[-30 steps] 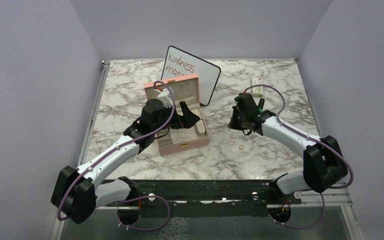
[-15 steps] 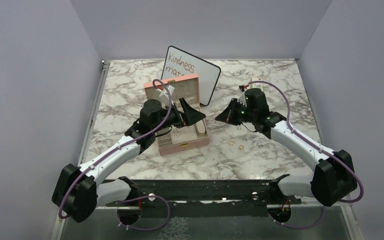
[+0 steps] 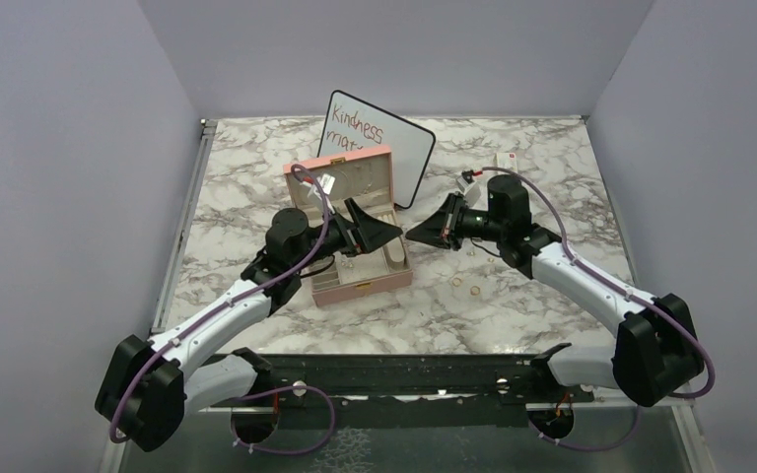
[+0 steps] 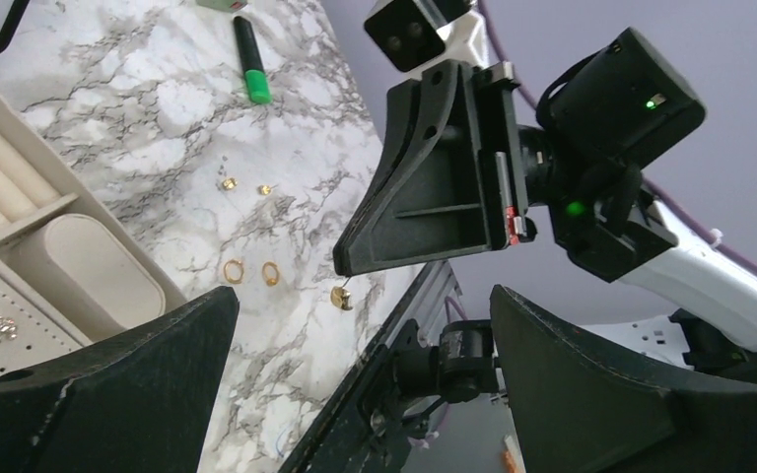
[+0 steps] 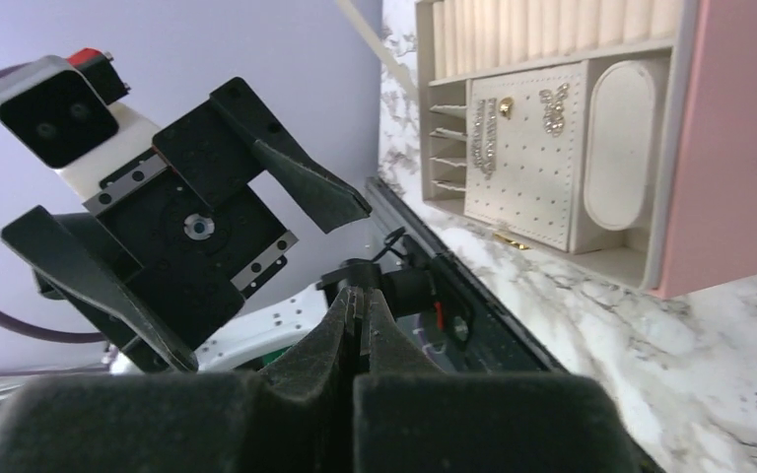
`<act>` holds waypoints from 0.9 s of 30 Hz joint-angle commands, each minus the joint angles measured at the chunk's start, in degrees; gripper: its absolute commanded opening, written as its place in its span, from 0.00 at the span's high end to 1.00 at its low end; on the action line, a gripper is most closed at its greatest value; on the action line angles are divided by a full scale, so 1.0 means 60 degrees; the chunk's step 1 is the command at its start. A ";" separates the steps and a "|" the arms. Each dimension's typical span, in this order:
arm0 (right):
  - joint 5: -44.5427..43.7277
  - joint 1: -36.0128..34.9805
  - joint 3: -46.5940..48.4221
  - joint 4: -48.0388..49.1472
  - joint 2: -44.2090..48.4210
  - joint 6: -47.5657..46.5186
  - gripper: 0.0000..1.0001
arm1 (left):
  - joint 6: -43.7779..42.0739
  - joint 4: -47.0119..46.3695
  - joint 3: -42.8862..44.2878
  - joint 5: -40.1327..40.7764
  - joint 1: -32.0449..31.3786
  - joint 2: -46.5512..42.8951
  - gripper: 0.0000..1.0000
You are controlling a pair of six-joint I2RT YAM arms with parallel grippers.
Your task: Organize the mixed jewelry
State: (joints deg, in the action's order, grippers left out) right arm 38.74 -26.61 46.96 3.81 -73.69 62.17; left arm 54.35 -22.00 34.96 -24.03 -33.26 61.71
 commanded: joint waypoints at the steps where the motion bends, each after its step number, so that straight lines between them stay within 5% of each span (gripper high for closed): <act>1: 0.0728 0.0041 -0.0435 0.1347 0.0080 0.1584 0.99 | 0.0273 -0.1208 -0.0166 -0.0235 -0.0035 -0.0164 0.01; 10: 0.0970 0.0039 -0.1156 0.3151 -0.0067 0.3488 0.99 | 0.1262 -0.2547 -0.0300 -0.1004 -0.0045 0.0612 0.17; 20: 0.0792 0.0040 -0.1379 0.4177 -0.0089 0.4240 1.00 | 0.1643 -0.3173 -0.0638 -0.1357 -0.0047 0.0806 0.43; 27: 0.0903 0.0040 -0.1392 0.4572 -0.0184 0.4415 0.99 | 0.1635 -0.3325 -0.0606 -0.1560 -0.0052 0.0974 0.52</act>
State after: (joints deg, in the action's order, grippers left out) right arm 42.52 -26.61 39.07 27.27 -74.26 87.29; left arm 64.10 -38.57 31.46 -31.05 -33.26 66.89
